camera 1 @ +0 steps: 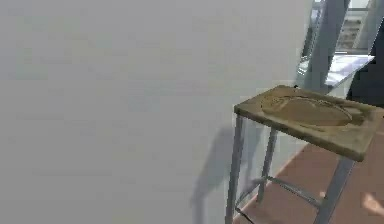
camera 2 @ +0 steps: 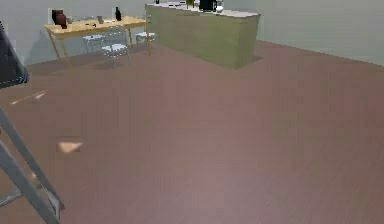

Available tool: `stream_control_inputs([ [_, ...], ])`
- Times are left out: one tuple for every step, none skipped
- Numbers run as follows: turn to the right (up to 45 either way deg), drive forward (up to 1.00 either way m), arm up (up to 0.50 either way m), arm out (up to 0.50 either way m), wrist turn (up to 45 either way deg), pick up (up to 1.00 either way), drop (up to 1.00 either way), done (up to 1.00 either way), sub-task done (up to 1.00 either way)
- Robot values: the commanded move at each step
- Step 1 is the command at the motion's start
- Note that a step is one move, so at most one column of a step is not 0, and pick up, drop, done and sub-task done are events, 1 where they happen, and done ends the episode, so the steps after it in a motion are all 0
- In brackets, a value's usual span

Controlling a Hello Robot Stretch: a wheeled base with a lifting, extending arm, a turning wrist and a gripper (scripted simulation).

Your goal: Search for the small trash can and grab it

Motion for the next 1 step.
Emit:
stream_control_inputs([
  [-27.0, 0.00, 0.00, 0.00, 0.0, 0.00, 0.00, 0.00, 0.00],
])
